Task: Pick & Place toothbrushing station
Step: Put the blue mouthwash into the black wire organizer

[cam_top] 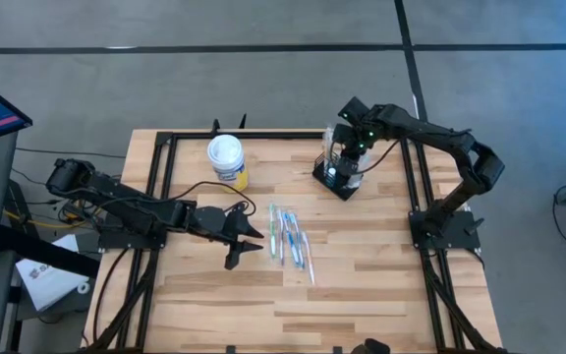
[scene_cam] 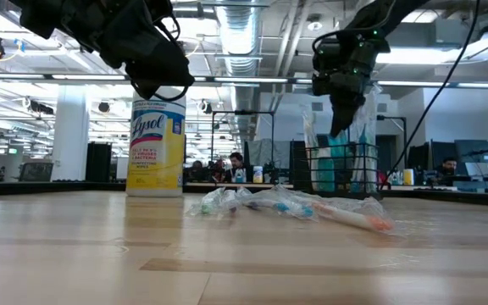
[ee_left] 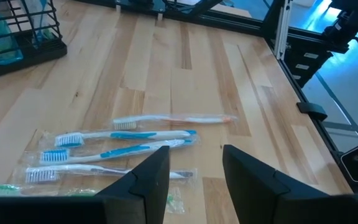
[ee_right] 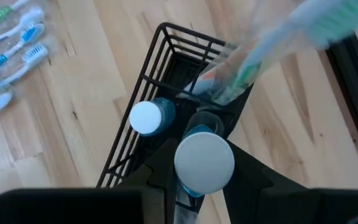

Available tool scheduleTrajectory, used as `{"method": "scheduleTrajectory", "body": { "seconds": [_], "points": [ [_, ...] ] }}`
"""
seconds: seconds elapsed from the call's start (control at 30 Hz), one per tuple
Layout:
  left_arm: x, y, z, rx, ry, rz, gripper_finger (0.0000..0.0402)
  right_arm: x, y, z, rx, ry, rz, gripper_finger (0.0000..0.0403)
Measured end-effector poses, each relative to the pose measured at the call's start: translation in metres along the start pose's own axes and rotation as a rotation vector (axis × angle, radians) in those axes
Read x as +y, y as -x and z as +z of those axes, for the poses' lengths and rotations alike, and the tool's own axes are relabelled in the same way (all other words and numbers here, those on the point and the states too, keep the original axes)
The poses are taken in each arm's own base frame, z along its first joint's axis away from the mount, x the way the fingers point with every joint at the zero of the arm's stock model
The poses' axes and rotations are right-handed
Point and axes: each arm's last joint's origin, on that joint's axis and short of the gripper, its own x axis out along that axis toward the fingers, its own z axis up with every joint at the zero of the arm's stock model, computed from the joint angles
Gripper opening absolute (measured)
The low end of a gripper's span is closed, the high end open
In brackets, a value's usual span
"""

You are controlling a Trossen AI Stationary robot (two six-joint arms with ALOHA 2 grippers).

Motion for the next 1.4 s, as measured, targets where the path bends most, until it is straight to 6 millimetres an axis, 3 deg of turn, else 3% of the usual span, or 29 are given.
{"method": "scheduleTrajectory", "body": {
  "seconds": [1.03,1.4],
  "points": [
    [0.001,0.000,0.000,-0.006,-0.003,0.021,0.0144,-0.009,0.010,-0.003,-0.059,-0.032,0.038,0.0084],
    [0.001,0.000,0.000,-0.005,-0.003,0.022,0.0144,-0.009,0.027,0.005,-0.084,-0.038,0.044,0.0084]
  ]
}}
